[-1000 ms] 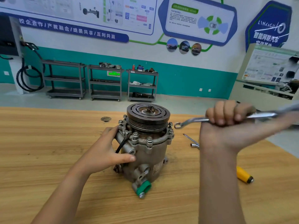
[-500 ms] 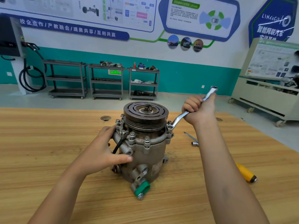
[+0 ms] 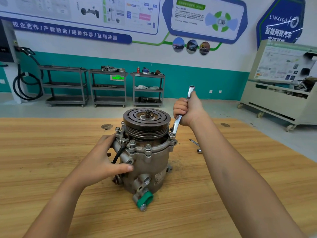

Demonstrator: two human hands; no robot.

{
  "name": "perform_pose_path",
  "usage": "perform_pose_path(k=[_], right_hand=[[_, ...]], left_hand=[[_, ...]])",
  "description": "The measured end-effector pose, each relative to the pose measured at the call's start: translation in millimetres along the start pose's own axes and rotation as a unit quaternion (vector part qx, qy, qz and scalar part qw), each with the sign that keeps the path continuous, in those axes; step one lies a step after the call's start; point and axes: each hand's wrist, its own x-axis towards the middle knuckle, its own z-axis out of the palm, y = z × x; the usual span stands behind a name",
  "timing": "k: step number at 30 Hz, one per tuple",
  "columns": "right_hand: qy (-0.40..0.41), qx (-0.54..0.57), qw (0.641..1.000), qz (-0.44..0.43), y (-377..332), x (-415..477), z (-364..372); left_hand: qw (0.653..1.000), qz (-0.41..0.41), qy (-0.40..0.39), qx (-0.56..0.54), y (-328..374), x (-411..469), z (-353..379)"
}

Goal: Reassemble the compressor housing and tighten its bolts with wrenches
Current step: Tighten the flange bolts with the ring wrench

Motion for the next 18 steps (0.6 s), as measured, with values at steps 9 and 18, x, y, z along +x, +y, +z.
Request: perform_pose_path(k=[9,18], right_hand=[[0.035,0.105,0.993,-0.047,4.5,-5.1,-22.5],[0.101,0.164,0.938,-0.289,17.5,-53.1,-31.9]], left_hand=[[1.000,0.004,-0.003,-0.015,-1.0,0.6,0.6],[1.000,0.008,-0.001,-0.021,-0.3,0.3,1.2]])
